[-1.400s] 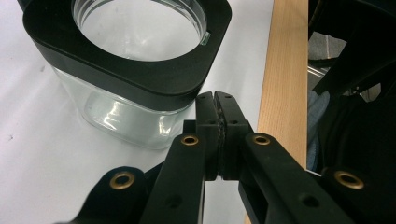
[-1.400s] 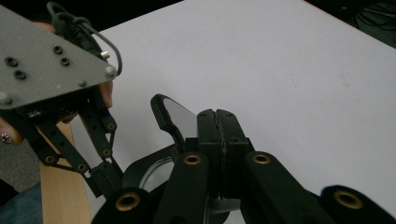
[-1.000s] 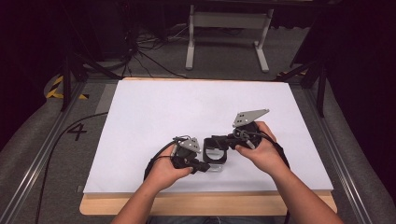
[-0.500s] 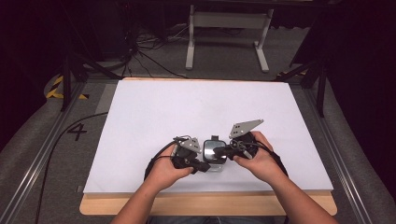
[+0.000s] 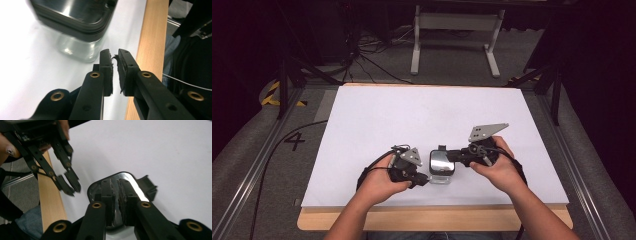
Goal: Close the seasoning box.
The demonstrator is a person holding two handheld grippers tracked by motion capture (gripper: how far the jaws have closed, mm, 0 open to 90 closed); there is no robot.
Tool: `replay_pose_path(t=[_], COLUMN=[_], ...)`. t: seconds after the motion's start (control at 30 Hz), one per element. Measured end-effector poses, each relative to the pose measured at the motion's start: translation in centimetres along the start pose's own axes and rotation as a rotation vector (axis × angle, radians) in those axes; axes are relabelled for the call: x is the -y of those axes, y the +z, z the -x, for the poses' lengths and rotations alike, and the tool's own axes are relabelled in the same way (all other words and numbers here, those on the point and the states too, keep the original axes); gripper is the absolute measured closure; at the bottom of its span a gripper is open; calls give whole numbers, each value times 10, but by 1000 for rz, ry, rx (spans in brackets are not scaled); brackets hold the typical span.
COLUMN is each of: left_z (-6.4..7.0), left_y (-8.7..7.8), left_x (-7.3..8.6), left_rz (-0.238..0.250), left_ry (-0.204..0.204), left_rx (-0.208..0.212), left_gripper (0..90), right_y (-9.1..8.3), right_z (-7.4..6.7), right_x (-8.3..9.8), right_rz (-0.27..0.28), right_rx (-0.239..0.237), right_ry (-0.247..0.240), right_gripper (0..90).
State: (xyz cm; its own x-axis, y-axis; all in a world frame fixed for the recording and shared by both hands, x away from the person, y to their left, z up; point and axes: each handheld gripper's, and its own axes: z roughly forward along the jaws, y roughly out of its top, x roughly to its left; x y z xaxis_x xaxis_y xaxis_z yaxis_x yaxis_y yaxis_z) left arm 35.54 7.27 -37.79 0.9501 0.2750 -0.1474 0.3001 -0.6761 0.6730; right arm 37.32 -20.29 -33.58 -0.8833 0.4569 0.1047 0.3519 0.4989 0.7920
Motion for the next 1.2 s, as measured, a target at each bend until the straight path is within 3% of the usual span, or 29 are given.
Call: replay_pose_path(t=[0.23,0.37,0.43,0.5,0.6,0.63,0.8,0.93,1.2], left_z=[-16,-29,-36,-44,-51,-54,-71,-79,-92], left_y=[-34,-43,-45,-45,-43,-42,-33,-29,-23], left_x=[26,40,47,55,60,63,75,83,103], left_rz=[98,138,130,134,137,136,156,182,204], left_ry=[-140,-213,-255,-308,-328,-334,-352,-332,-370], left_rx=[-104,-160,-205,-221,-237,-244,-263,-299,-298], left_gripper=[789,768,753,748,734,730,706,702,688], right_y=[-36,-49,-53,-57,-59,-60,-61,-60,-48], right_z=[26,43,51,60,68,75,89,96,106], right_x=[14,29,37,49,62,73,100,115,145], right_rz=[76,73,62,53,31,22,1,-11,-34], right_rx=[83,156,196,236,276,302,336,351,384], right_ry=[76,114,125,146,170,194,261,282,307], right_gripper=[704,655,640,610,603,588,578,572,567])
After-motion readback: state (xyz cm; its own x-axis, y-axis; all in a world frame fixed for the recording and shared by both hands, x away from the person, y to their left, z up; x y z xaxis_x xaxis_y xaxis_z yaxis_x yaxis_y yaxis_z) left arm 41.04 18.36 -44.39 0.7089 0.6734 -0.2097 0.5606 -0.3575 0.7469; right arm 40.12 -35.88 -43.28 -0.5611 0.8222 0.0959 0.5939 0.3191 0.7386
